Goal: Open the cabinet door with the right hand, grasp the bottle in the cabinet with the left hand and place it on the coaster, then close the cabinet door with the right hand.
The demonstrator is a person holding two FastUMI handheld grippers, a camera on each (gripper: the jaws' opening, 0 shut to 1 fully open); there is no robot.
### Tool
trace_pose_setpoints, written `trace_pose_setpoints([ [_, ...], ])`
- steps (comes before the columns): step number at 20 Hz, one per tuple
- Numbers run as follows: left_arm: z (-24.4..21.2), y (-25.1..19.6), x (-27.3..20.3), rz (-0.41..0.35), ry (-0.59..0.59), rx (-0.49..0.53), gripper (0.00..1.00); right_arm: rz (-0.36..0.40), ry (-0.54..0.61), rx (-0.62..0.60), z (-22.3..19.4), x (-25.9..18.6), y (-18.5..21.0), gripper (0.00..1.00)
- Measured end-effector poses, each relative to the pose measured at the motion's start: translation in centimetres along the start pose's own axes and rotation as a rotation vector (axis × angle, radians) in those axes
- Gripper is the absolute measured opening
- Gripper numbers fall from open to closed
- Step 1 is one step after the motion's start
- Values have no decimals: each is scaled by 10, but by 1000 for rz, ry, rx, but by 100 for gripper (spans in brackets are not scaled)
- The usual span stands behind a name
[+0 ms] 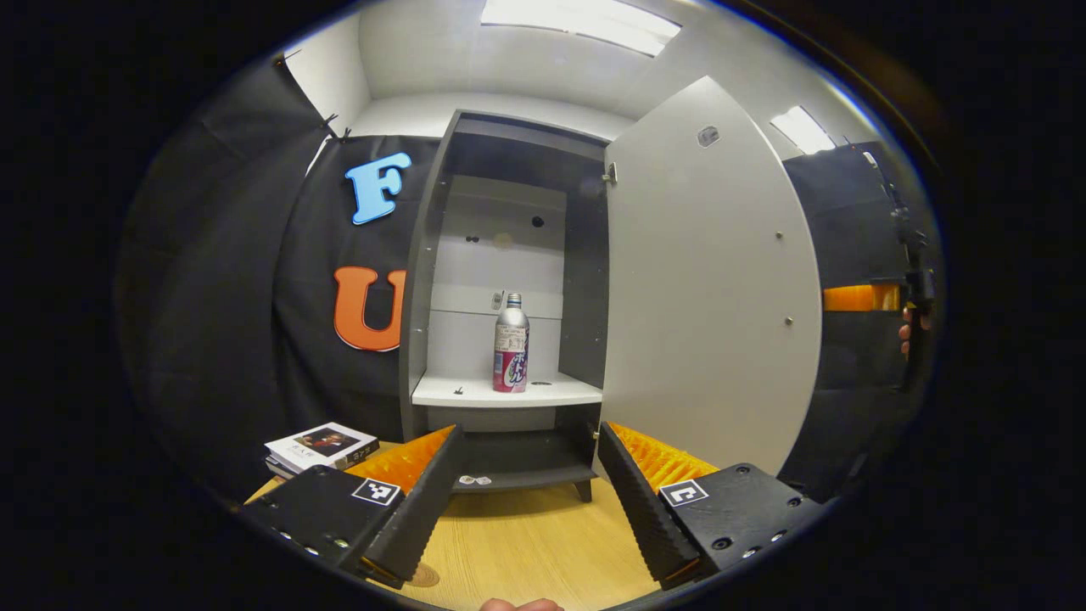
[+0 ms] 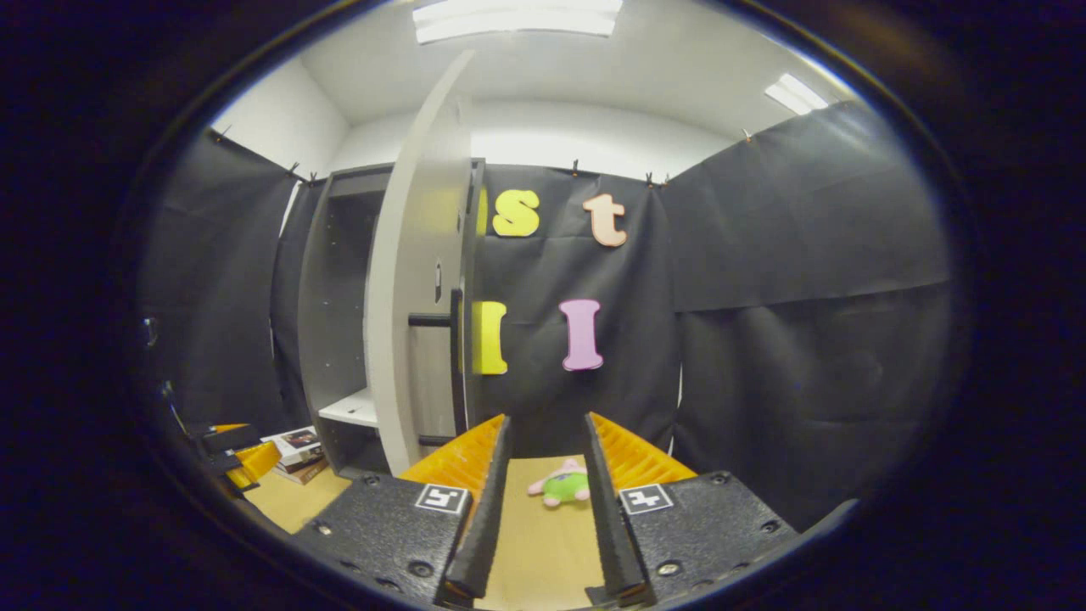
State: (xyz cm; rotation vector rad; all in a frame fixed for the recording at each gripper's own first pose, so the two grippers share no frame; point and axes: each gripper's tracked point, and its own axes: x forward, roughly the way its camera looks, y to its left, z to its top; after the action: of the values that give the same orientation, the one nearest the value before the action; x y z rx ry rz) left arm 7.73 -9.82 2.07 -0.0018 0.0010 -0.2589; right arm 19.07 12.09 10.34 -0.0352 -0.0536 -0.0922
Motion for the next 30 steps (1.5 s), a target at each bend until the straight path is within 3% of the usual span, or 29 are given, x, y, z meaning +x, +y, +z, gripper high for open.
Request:
trace_pose_setpoints([
  [4, 14, 9, 59, 12, -26, 44, 95, 27, 26, 31, -13, 20, -1, 81],
  [6, 23, 9, 87, 21, -65, 42, 95, 35, 16, 48, -12, 26, -1, 89],
  [10, 29, 9, 146, 4, -102, 15, 95, 48, 6, 76, -10, 36, 1, 83],
  [14, 30, 15, 201, 25, -97, 26, 95, 62, 8, 108, -11, 41, 0, 82],
  [20, -2, 38, 275, 100, -9, 48, 95, 62, 48, 81, -23, 35, -4, 82],
  [30, -22, 57, 331, 135, 31, 32, 95, -16, 78, 43, -41, 16, -23, 82],
])
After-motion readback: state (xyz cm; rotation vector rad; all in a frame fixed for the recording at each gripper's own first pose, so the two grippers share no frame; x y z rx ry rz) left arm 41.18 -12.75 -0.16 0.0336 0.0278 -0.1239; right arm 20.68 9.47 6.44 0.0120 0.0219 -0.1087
